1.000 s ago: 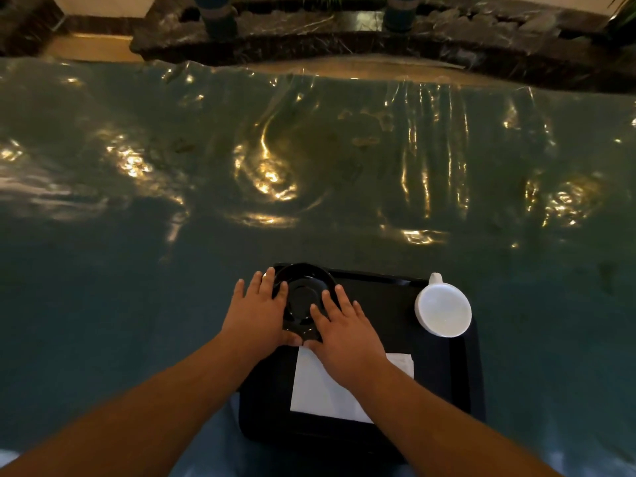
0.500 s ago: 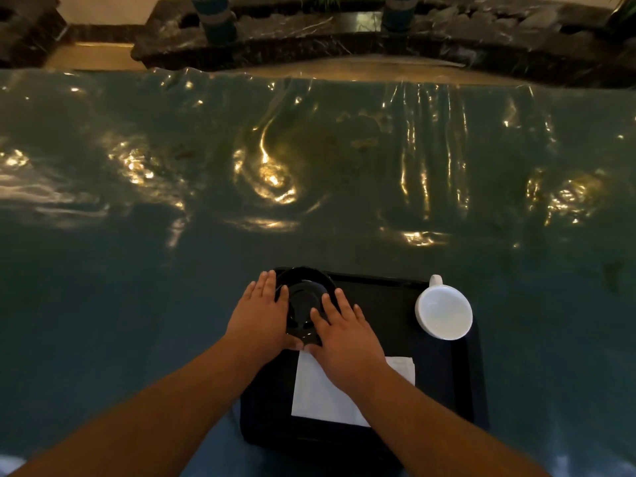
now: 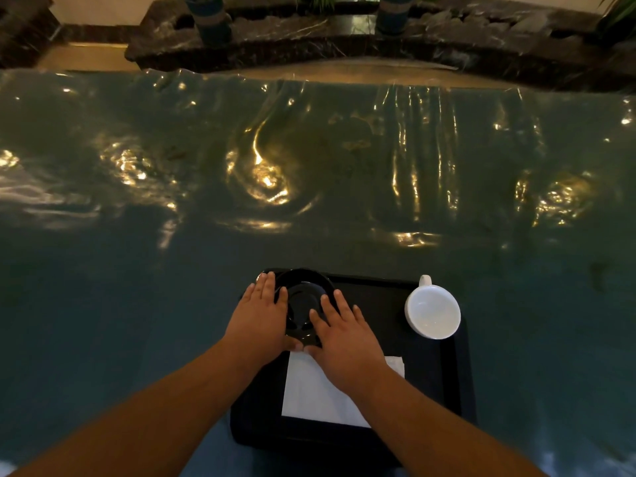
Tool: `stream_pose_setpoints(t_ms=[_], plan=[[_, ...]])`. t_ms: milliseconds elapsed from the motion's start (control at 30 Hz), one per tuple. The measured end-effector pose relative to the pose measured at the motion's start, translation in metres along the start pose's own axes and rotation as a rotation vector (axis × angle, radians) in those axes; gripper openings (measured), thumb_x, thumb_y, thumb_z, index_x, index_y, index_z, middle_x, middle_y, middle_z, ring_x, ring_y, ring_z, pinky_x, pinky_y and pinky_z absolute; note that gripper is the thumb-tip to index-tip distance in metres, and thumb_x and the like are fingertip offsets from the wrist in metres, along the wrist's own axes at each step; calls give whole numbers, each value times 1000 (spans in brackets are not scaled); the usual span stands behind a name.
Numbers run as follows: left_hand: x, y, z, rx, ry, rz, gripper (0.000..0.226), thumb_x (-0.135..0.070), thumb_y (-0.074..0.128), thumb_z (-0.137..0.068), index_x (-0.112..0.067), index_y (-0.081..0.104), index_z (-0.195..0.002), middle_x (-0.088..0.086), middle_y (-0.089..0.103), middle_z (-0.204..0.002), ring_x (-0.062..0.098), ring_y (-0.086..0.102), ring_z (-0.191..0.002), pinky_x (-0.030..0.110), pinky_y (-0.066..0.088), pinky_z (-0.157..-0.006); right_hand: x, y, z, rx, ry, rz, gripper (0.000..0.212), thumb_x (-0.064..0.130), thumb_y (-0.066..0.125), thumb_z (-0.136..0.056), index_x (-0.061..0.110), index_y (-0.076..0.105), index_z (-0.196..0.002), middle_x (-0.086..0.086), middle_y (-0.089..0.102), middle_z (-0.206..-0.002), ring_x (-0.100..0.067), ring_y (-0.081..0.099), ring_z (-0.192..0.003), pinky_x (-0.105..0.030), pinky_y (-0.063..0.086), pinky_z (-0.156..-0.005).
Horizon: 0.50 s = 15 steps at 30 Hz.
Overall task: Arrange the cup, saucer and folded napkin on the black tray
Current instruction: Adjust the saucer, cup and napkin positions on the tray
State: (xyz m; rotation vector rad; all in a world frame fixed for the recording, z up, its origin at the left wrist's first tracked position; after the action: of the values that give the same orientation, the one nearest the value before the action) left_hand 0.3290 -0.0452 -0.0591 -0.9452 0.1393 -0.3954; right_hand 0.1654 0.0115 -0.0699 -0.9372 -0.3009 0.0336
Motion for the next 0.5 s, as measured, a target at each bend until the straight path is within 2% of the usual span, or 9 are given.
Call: stream_pose_setpoints(t_ms=[500], plan=[[-20, -5, -1, 9, 9, -20, 114, -78, 51, -89, -8, 0, -164, 25, -16, -169, 36, -15, -157, 46, -2, -129, -15, 1, 12, -1, 15, -3, 70, 60, 31, -107, 26, 11, -164, -5, -10, -172, -27, -23, -154, -53, -2, -126]])
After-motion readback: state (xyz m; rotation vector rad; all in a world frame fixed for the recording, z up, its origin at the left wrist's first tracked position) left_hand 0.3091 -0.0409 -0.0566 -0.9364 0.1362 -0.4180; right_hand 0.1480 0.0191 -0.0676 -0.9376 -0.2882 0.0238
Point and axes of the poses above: each hand's wrist, its own z-axis away from the middle knuckle, its own y-axis out of the palm, x = y × z, the point moved 2 cm from there along -z, towards the middle knuckle
